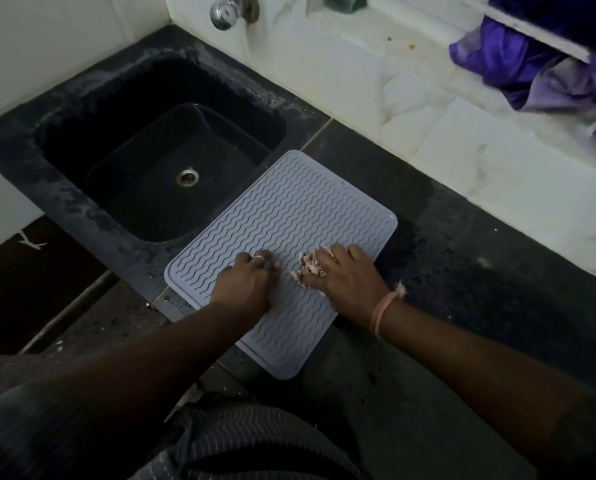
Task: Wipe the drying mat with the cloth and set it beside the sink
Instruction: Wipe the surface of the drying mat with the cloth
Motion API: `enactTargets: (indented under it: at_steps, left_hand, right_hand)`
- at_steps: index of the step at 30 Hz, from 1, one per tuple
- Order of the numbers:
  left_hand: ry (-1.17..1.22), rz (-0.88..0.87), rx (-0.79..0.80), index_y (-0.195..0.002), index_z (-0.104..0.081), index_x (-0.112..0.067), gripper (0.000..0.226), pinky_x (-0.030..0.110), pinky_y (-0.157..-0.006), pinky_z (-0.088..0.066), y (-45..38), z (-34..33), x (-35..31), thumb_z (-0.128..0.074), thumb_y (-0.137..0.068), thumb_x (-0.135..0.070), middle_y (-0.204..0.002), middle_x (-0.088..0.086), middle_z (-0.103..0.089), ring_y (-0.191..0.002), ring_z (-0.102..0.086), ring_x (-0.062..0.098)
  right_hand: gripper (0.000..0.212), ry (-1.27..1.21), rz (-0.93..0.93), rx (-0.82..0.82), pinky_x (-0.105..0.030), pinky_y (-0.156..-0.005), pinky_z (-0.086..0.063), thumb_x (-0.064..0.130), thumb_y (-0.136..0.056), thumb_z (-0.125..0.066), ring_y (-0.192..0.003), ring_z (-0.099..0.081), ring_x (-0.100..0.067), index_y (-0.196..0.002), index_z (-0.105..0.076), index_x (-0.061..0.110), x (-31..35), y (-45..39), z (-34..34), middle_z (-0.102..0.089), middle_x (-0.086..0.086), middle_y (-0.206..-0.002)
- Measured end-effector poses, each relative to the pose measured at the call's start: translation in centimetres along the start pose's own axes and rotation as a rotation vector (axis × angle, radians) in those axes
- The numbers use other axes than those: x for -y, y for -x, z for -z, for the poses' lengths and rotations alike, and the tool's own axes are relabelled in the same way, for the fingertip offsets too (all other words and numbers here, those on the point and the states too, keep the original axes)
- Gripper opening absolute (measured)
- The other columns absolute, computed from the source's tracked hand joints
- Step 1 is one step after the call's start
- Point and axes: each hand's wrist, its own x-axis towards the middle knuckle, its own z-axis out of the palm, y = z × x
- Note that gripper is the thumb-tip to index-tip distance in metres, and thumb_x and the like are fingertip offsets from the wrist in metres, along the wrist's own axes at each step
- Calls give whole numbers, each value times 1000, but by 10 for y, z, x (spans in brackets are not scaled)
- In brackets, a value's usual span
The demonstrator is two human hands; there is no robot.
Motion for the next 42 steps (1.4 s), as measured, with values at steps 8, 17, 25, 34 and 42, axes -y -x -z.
enactTargets:
  at_steps: [8, 17, 25, 34, 42]
  left_hand:
    - [50, 72, 55, -148, -51, -22, 70, 46, -104, -50, -12, 13, -10, -78, -86, -39, -161, 4, -29, -139, -36, 28]
    - [50, 33, -90, -141, -57, -8, 49, 41, -93, -54, -16, 2, -23, -66, -94, -19, -156, 5, -42, -123, -53, 26]
    - [85, 48, -12, -139, -57, -10, 53, 40, -88, -59, -25, 2, -18, -73, -91, -25, -154, 3, -41, -121, -54, 21]
    - [153, 130, -24, -155, -32, -21, 80, 40, -95, -55, -41, 15, -29, -77, -88, -27, -147, 6, -46, -126, -53, 25]
    - [17, 110, 120, -164, -12, -27, 97, 45, -106, -50, -56, 28, -35, -75, -90, -30, -168, 14, -12, -142, -38, 36]
  right_hand:
    - [46, -10, -132, 25, -46, -89, -37, 25, -90, -62, -115, -49, -36, -136, -63, 27, -16, -5, -5, -56, -10, -137]
    - [46, -94, -91, -29, -47, -87, -42, 23, -86, -60, -114, -53, -36, -132, -66, 24, 4, 2, -8, -59, -10, -134]
    - [41, 84, -194, 55, -46, -85, -38, 27, -86, -66, -108, -51, -36, -126, -69, 34, -86, -24, -19, -57, -10, -128]
    - [37, -40, -218, -69, -46, -84, -42, 23, -82, -65, -105, -54, -35, -119, -74, 22, -49, -19, -12, -62, -9, -123]
    - [47, -79, -162, 24, -48, -87, -44, 27, -78, -76, -109, -55, -35, -125, -70, 36, -70, -16, -24, -61, -11, -128]
